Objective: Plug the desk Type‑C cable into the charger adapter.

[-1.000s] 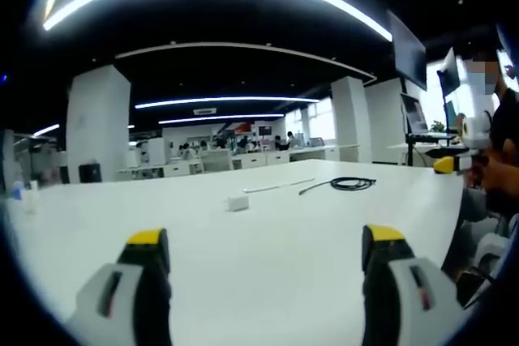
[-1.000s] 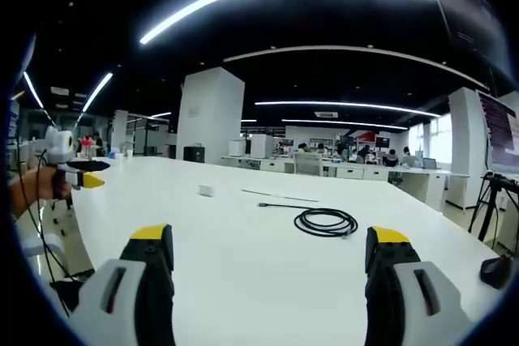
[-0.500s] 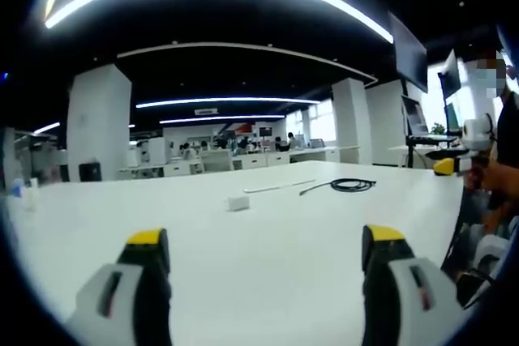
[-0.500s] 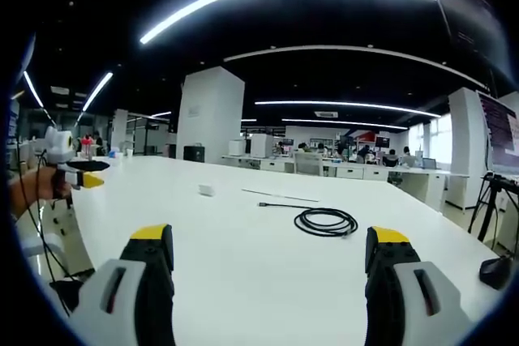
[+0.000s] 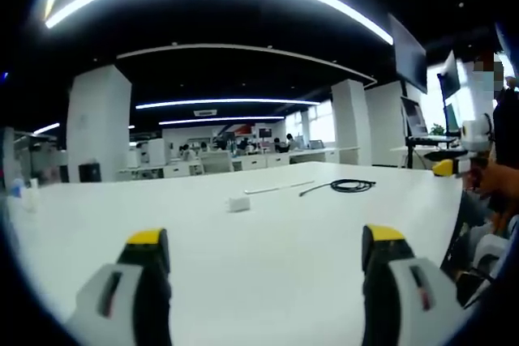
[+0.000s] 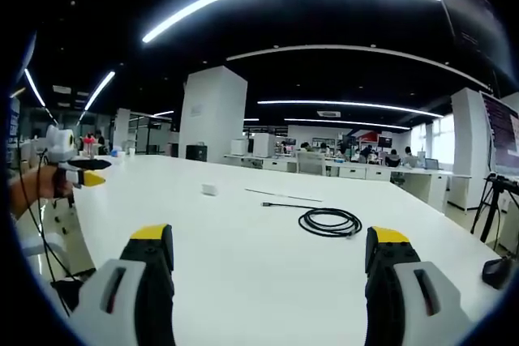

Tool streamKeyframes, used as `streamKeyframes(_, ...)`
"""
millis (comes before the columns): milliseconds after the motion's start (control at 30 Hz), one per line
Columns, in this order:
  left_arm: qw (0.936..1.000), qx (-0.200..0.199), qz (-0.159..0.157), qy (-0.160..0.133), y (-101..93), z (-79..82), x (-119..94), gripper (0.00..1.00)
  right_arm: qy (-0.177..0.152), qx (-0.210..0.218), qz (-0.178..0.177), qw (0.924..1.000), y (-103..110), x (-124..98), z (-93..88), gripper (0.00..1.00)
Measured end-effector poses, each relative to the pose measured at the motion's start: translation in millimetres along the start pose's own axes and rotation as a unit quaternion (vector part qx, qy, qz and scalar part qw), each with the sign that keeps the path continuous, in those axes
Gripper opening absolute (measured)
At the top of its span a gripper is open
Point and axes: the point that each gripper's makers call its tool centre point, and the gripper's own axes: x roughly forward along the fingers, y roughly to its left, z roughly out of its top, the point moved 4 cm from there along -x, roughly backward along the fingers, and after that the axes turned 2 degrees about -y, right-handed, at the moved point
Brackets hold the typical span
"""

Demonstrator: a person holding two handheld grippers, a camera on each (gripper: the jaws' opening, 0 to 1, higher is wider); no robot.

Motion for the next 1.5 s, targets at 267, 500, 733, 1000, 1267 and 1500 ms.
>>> streamKeyframes(267,1.0,0.002,-0.002,0.002,0.4,0.2,1.5,0.99,-0.001,0.002,0.0,1.0,-0.6,0.0,-0.1,1.0)
streamKeyframes(500,1.0,-0.006,-0.004,0.005,2.1,-1.7,3.9,0.99,0.001,0.003,0.001,1.0,-0.5,0.4,-2.4,1.0)
streamKeyframes(733,0.9998,-0.008,-0.011,0.011,7.2,-0.5,9.0,0.99,0.004,0.004,0.005,1.0,0.8,2.3,-5.7,1.0)
streamKeyframes(1000,0.9995,-0.001,-0.028,0.015,15.1,5.3,22.3,0.99,0.006,0.006,0.007,0.9999,-0.4,4.7,-7.8,1.0)
streamKeyframes(1267,0.999,0.015,-0.036,0.022,28.0,8.2,38.9,0.99,0.007,0.01,0.009,0.9999,-2.1,8.1,-10.6,1.0)
streamKeyframes(1500,0.9985,0.023,-0.043,0.024,35.0,11.4,51.1,0.98,0.01,0.011,0.015,0.9998,-0.7,10.3,-13.0,1.0)
